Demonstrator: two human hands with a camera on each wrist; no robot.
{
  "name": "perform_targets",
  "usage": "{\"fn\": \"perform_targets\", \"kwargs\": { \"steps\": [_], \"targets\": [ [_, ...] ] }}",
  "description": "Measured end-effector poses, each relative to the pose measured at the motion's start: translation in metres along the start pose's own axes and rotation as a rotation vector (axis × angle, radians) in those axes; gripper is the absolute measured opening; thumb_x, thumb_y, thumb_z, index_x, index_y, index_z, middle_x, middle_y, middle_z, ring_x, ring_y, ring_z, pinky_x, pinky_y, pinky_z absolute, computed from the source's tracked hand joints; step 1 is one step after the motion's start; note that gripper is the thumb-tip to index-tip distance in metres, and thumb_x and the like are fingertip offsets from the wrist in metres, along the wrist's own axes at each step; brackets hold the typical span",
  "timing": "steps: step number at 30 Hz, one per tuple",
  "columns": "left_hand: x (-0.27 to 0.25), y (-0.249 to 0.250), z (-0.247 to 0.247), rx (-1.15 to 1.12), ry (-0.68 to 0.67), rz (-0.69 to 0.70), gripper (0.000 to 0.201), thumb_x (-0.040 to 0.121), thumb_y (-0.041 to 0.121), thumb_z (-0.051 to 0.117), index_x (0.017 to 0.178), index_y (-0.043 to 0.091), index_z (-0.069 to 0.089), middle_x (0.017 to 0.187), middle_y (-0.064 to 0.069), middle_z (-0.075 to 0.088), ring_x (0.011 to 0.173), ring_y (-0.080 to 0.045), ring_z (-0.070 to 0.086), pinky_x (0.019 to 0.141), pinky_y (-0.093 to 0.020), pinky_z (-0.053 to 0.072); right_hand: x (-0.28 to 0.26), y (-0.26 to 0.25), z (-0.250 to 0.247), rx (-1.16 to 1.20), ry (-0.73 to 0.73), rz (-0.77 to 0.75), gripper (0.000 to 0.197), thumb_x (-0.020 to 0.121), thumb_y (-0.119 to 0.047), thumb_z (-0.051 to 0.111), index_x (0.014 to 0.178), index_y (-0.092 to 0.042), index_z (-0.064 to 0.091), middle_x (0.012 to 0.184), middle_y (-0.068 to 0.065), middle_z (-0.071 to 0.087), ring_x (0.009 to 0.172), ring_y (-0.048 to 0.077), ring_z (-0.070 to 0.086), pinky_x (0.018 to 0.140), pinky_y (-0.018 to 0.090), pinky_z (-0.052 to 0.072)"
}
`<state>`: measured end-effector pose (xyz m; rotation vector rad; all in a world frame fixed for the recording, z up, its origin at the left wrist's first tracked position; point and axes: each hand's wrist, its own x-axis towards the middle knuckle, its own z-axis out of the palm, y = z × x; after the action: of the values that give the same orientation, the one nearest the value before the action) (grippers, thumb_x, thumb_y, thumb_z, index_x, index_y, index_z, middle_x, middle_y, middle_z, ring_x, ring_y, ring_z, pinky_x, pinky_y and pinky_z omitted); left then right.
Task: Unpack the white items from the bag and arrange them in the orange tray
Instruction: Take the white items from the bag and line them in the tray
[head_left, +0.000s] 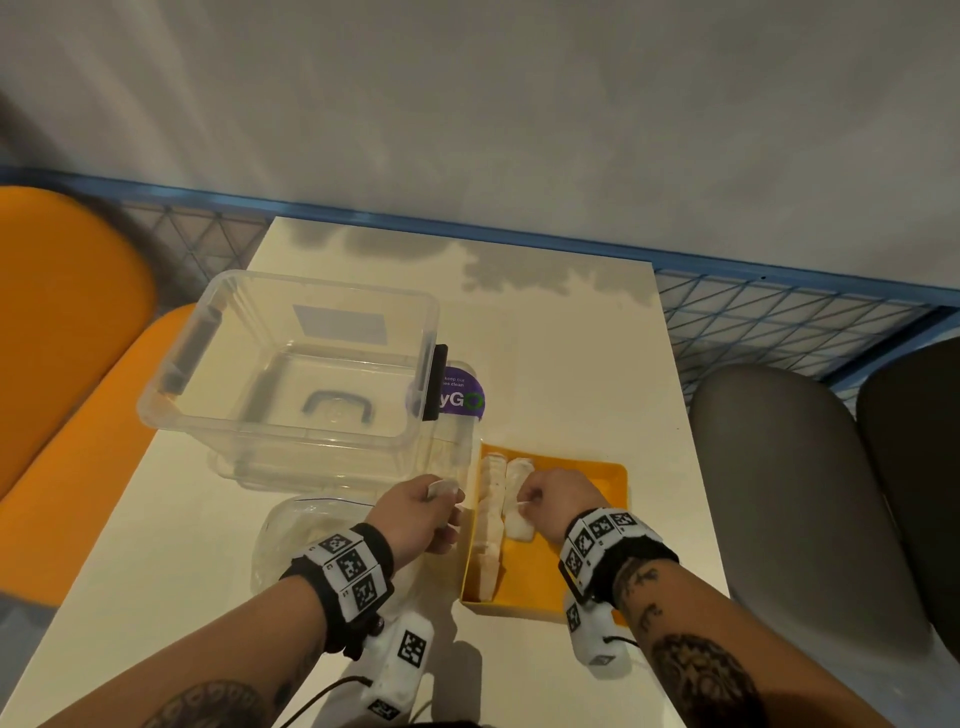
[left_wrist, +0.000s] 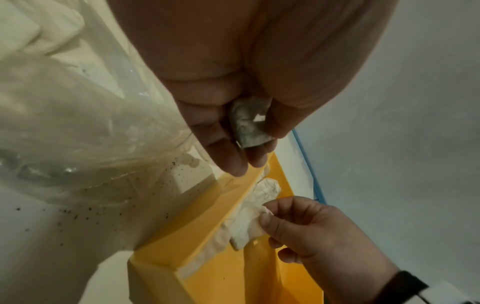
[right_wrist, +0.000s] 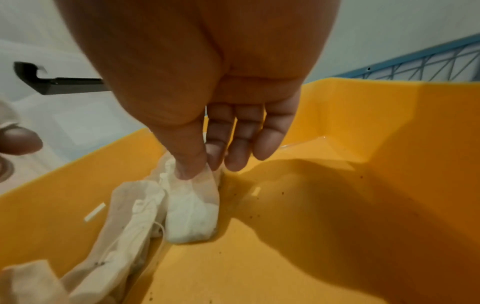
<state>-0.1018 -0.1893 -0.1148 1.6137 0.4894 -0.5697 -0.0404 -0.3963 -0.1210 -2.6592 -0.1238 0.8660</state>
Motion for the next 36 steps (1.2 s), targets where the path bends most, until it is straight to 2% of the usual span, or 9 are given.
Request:
{"fn": "perform_targets", "kwargs": {
  "steps": [5,8,15,19,21,24,28,31,36],
  "targets": [
    [0.002,-0.004,-0.004,-0.007,-0.012,-0.006,0.018,0.097,0.015,0.057,0.115,0.016,0.057,0.096,-0.015,0.072,0.073,-0.026,0.067,0.076,-0.040,0.061,0.008,-0.002,0.002,-0.005,-0.016,-0.004,0.015,0.091,-0.024,0.064,0.104,-0.023,0.072,0.111,-0.002,0.068,0.098,0.017,0.063,0.080,0.026,0.050],
    [0.003,-0.004,-0.005,-0.023,-0.038,-0.003,0.016,0.097,0.014,0.057,0.112,0.017,0.055,0.092,-0.013,0.072,0.072,-0.026,0.067,0.076,-0.043,0.061,0.011,-0.003,0.004,-0.002,-0.015,-0.006,0.016,0.091,-0.024,0.063,0.105,-0.023,0.072,0.111,-0.002,0.069,0.098,0.017,0.064,0.079,0.025,0.048],
    [-0.001,0.003,0.000,0.002,-0.103,0.032,0.010,0.100,0.014,0.052,0.109,0.012,0.054,0.088,-0.009,0.071,0.072,-0.023,0.065,0.068,-0.035,0.056,0.012,0.002,0.006,0.067,-0.001,0.038,0.024,0.090,-0.026,0.065,0.115,-0.024,0.068,0.120,0.000,0.067,0.105,0.019,0.063,0.088,0.029,0.051],
    [-0.002,0.005,0.003,0.025,-0.127,0.043,0.013,0.099,0.016,0.053,0.111,0.011,0.056,0.089,-0.007,0.072,0.073,-0.022,0.066,0.068,-0.034,0.056,0.001,-0.005,0.000,0.143,0.094,0.014,0.031,0.093,-0.034,0.062,0.122,-0.023,0.062,0.120,-0.002,0.066,0.106,0.017,0.061,0.088,0.026,0.048],
    [-0.004,0.006,0.005,0.019,-0.138,0.059,0.011,0.100,0.016,0.054,0.109,0.012,0.057,0.089,-0.007,0.073,0.072,-0.020,0.066,0.067,-0.033,0.056,-0.014,-0.016,-0.005,0.287,0.143,-0.091,0.026,0.095,-0.038,0.059,0.118,-0.027,0.064,0.113,-0.009,0.067,0.099,0.009,0.061,0.085,0.023,0.046],
    [-0.006,0.007,0.009,-0.002,-0.148,0.094,0.006,0.099,0.015,0.056,0.103,0.011,0.059,0.087,-0.005,0.073,0.071,-0.019,0.067,0.068,-0.032,0.056,-0.040,-0.037,-0.009,0.486,0.103,-0.215,0.026,0.090,-0.042,0.065,0.114,-0.032,0.065,0.103,-0.015,0.066,0.087,0.001,0.061,0.076,0.018,0.047],
    [-0.009,0.007,0.015,0.020,-0.169,0.142,0.007,0.095,0.015,0.063,0.100,0.012,0.064,0.088,-0.005,0.074,0.078,-0.020,0.071,0.072,-0.034,0.059,-0.053,-0.044,-0.009,0.419,0.198,-0.246,0.007,0.091,-0.032,0.065,0.094,-0.028,0.071,0.084,-0.012,0.068,0.071,-0.006,0.060,0.062,0.011,0.041],
    [-0.009,0.005,0.015,0.064,-0.133,0.163,0.010,0.094,0.017,0.065,0.099,0.009,0.067,0.091,-0.009,0.074,0.082,-0.020,0.073,0.073,-0.036,0.060,-0.056,-0.039,-0.012,0.436,0.253,-0.227,0.008,0.091,-0.030,0.065,0.094,-0.027,0.072,0.081,-0.016,0.066,0.076,-0.003,0.058,0.068,0.015,0.043],
    [-0.008,0.000,0.016,0.137,-0.143,0.184,0.004,0.093,0.019,0.066,0.094,0.016,0.069,0.092,-0.009,0.076,0.082,-0.022,0.073,0.071,-0.037,0.059,-0.062,-0.029,-0.010,0.349,0.200,-0.222,0.011,0.092,-0.032,0.064,0.100,-0.030,0.071,0.094,-0.012,0.071,0.088,0.004,0.062,0.083,0.028,0.052]
  ]
}}
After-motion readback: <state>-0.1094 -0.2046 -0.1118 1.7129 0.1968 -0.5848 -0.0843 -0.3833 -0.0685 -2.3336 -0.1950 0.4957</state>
